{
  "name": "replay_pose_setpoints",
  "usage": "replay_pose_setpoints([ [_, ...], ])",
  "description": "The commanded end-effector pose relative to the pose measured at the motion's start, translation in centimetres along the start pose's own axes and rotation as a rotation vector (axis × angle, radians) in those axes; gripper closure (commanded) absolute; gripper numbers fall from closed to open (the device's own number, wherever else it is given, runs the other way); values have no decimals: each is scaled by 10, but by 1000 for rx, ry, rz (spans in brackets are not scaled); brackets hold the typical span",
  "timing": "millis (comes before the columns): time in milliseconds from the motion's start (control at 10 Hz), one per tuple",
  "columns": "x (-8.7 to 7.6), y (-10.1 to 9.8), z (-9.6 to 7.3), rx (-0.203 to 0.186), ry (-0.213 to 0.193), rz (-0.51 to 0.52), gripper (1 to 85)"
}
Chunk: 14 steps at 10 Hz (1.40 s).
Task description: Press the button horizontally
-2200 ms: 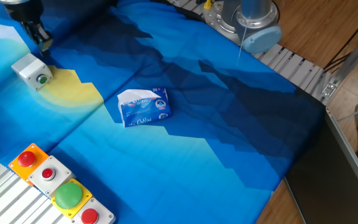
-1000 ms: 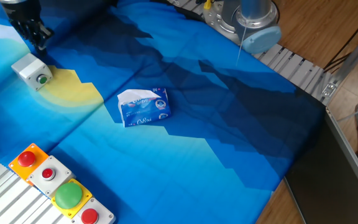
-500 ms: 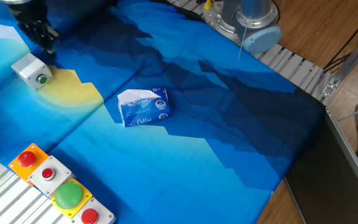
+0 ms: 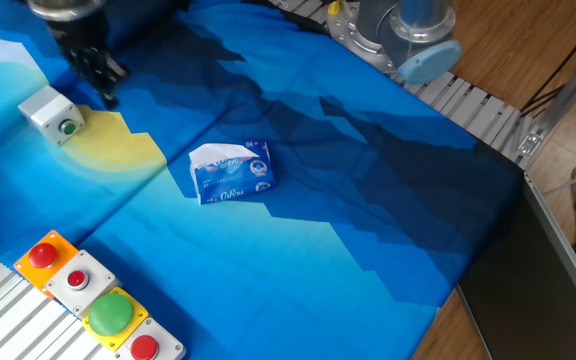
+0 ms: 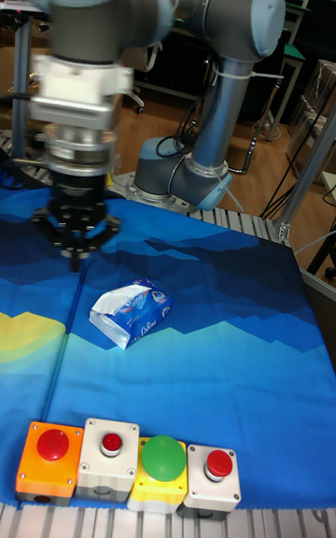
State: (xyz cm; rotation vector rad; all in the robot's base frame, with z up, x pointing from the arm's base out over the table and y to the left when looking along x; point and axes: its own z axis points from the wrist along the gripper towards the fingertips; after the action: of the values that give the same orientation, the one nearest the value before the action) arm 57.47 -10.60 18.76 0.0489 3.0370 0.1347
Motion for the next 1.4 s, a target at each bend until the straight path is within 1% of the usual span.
replay_pose_setpoints([
  [0,6,67,-18,14,-6,32,847],
  [100,10,74,-20,16,2,20,847],
  [200,20,88,-23,-2,29,11,847],
  [300,21,92,-23,4,29,4,847],
  [400,21,91,-22,7,29,3,847],
  [500,18,84,-20,30,30,-3,847],
  [600,15,78,-18,55,28,18,847],
  [700,14,79,-17,53,28,22,847],
  [800,13,82,-17,44,23,16,847],
  [900,8,77,-17,62,7,-5,847],
  [1000,8,67,-18,100,10,-67,847],
  [1100,12,68,-18,97,28,-125,847],
  [1200,15,72,-18,78,41,-163,847],
  [1300,18,77,-17,58,47,-164,847],
])
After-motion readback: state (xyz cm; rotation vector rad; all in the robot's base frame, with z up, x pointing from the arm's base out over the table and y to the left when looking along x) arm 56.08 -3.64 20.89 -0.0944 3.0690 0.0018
